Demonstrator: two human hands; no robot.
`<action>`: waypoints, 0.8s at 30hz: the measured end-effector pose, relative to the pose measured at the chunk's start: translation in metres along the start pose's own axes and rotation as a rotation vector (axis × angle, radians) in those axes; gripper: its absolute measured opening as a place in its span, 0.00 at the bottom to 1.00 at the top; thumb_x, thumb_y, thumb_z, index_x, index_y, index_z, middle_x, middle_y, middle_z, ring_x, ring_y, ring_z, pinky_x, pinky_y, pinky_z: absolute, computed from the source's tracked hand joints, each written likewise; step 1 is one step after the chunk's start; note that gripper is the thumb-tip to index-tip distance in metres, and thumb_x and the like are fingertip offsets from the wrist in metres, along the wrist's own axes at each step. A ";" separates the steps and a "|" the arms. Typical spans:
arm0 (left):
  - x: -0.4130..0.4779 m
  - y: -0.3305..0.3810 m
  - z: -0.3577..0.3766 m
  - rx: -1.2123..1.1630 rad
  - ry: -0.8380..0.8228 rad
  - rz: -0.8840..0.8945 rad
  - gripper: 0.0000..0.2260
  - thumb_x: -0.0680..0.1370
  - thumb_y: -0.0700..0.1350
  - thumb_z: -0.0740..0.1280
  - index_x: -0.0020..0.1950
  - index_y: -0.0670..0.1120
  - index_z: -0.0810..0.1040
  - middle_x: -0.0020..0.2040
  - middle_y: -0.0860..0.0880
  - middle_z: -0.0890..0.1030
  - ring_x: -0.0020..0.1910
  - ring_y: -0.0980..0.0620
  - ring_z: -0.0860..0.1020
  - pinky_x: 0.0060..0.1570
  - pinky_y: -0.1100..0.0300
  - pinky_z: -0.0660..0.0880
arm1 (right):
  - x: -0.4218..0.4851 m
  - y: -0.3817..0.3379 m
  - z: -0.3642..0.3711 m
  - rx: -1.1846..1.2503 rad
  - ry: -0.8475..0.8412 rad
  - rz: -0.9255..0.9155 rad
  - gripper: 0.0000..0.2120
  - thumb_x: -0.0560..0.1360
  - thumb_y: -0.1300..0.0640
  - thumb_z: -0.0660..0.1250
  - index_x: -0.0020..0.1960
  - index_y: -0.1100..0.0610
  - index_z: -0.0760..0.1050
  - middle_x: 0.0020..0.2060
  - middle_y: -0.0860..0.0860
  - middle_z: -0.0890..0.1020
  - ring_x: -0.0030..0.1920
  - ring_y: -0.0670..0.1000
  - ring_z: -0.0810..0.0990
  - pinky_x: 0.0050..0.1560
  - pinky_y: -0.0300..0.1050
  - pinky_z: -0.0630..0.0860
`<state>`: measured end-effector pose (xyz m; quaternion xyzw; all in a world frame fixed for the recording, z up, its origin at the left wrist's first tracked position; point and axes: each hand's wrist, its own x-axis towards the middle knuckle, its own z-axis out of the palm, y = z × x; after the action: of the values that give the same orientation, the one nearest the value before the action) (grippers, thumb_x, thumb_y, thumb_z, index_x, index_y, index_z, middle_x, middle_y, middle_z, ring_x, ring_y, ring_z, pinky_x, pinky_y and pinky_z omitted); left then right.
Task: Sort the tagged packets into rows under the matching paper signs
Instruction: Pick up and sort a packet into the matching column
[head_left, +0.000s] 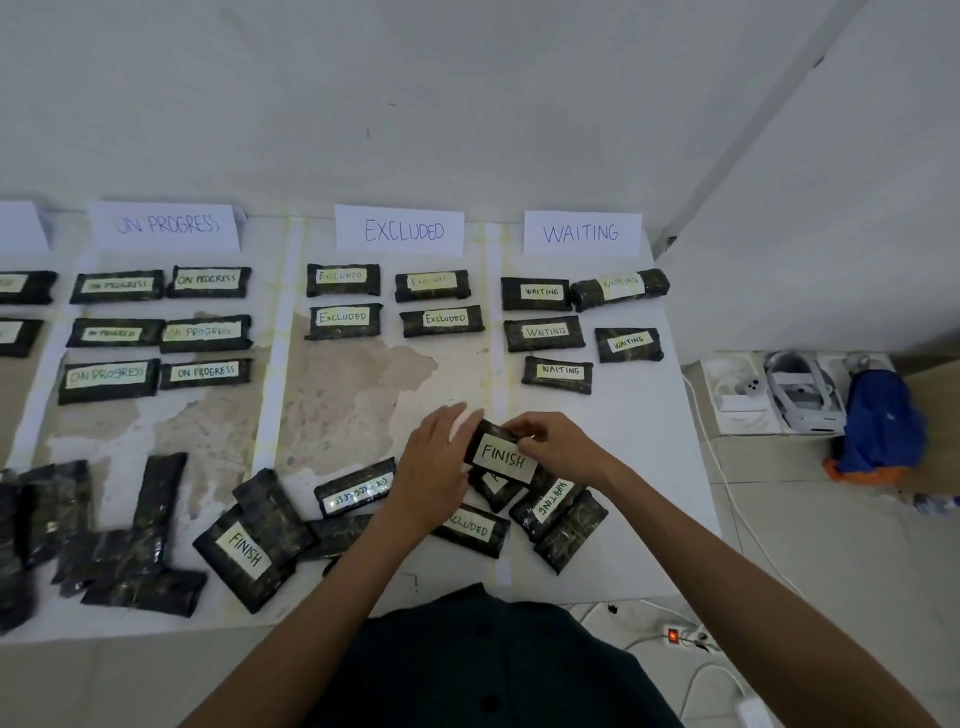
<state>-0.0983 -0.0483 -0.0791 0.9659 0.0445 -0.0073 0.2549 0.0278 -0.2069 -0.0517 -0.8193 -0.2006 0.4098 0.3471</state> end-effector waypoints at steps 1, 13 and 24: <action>-0.002 0.000 0.000 0.100 0.000 0.069 0.35 0.66 0.37 0.71 0.71 0.43 0.64 0.68 0.42 0.70 0.68 0.41 0.68 0.64 0.48 0.69 | 0.002 -0.003 0.003 -0.007 -0.013 -0.013 0.15 0.74 0.65 0.61 0.57 0.55 0.78 0.51 0.51 0.82 0.51 0.50 0.80 0.53 0.45 0.78; -0.020 -0.041 -0.030 0.249 -0.020 0.082 0.35 0.58 0.47 0.80 0.63 0.44 0.74 0.56 0.47 0.80 0.55 0.46 0.78 0.51 0.53 0.76 | 0.023 -0.044 0.041 -0.020 -0.011 -0.094 0.14 0.77 0.54 0.64 0.62 0.52 0.74 0.49 0.47 0.80 0.46 0.48 0.80 0.42 0.41 0.77; -0.088 -0.135 -0.084 0.130 -0.045 -0.202 0.30 0.70 0.41 0.71 0.71 0.46 0.66 0.67 0.46 0.71 0.67 0.44 0.67 0.61 0.50 0.67 | 0.049 -0.119 0.115 -0.206 -0.056 -0.240 0.15 0.78 0.54 0.63 0.64 0.54 0.73 0.51 0.48 0.79 0.42 0.46 0.76 0.47 0.39 0.73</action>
<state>-0.1988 0.1026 -0.0693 0.9707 0.1351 -0.0576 0.1904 -0.0422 -0.0499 -0.0394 -0.8089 -0.3475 0.3654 0.3022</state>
